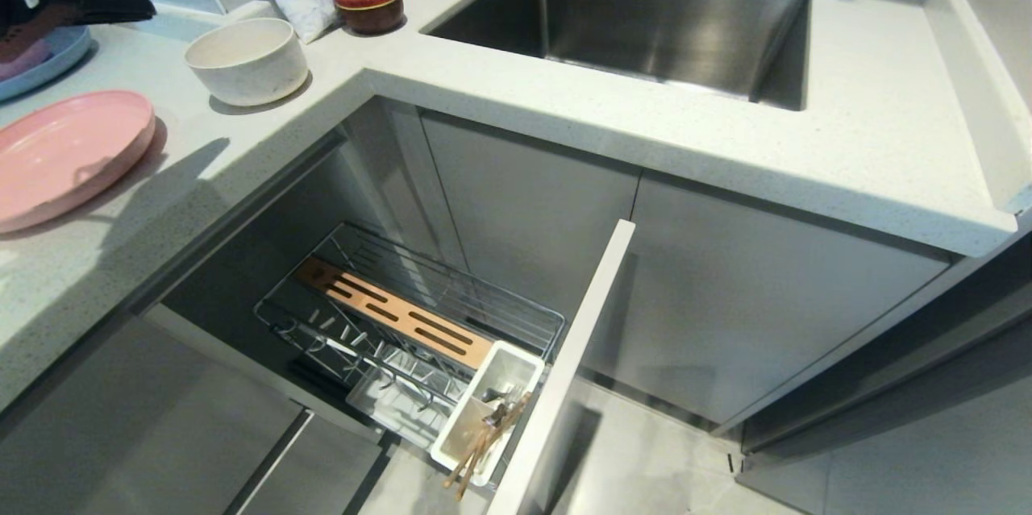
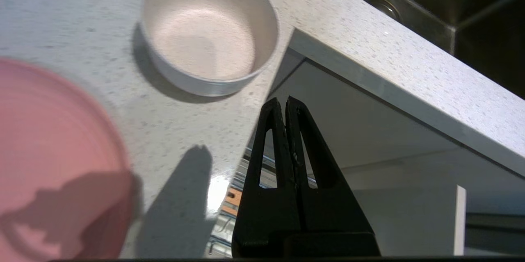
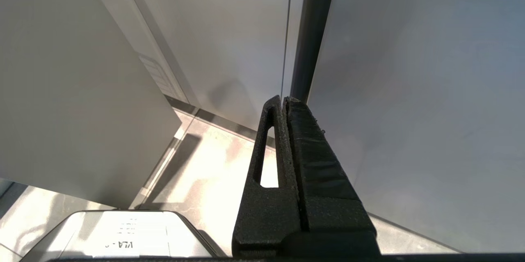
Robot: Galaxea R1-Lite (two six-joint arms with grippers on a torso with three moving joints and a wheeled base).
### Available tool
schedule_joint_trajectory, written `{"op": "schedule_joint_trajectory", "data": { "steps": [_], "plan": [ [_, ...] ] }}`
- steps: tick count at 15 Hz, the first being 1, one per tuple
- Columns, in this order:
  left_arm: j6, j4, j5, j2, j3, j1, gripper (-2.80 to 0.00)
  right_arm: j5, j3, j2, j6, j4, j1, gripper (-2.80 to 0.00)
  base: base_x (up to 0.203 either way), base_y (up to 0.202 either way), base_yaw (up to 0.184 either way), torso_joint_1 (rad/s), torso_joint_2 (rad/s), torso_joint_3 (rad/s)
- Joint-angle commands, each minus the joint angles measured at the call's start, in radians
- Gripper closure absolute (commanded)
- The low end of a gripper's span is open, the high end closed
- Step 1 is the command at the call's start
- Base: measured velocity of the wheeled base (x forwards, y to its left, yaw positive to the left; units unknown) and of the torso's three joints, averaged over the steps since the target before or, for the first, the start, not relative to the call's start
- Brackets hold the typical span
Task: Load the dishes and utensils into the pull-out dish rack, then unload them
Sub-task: Pick up the bowl and place it in the cupboard
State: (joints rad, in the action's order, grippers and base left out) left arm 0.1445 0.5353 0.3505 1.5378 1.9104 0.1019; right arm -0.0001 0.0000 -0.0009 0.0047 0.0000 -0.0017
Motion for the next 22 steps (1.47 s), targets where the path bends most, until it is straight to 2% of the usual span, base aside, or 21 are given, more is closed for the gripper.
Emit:
{"op": "schedule_joint_trajectory", "data": {
  "steps": [1,3,7,10,13,16,21,22],
  "plan": [
    [0.000,0.002,0.042,0.024,-0.010,-0.015,0.00,-0.001,0.002,-0.004,0.000,0.000,0.000,0.00,0.000,0.000,0.000,0.000,0.00,0.000],
    [-0.002,-0.001,0.050,0.013,-0.021,-0.015,0.00,0.000,0.002,-0.004,0.000,0.000,0.000,0.00,0.000,0.000,0.000,0.000,0.00,0.000],
    [-0.092,-0.036,0.048,0.016,-0.035,0.013,0.00,0.000,0.002,-0.004,0.000,0.000,0.000,0.00,0.000,0.000,0.000,0.000,0.00,0.000],
    [-0.130,-0.038,0.048,0.021,-0.044,0.013,0.00,0.000,0.002,-0.004,0.000,0.000,0.000,0.00,0.000,0.000,0.000,0.000,0.00,0.000],
    [-0.146,-0.035,0.047,0.021,-0.053,0.000,0.00,-0.001,0.002,-0.004,0.000,0.000,0.000,0.00,0.000,0.000,0.000,0.000,0.00,0.000],
    [-0.175,-0.044,0.047,0.050,-0.046,0.017,0.00,0.000,0.002,-0.004,0.000,0.000,0.000,0.00,0.000,0.000,0.000,0.000,0.00,0.000],
    [-0.178,-0.100,0.048,0.113,-0.033,0.005,0.00,0.000,0.002,-0.004,0.000,0.000,0.000,0.00,0.000,0.000,0.000,0.000,0.00,0.000],
    [-0.171,-0.118,0.049,0.121,-0.033,0.000,-2.80,0.000,0.002,-0.004,0.000,0.000,0.000,0.00,0.000,0.000,0.000,0.000,0.00,0.000]
  ]
}}
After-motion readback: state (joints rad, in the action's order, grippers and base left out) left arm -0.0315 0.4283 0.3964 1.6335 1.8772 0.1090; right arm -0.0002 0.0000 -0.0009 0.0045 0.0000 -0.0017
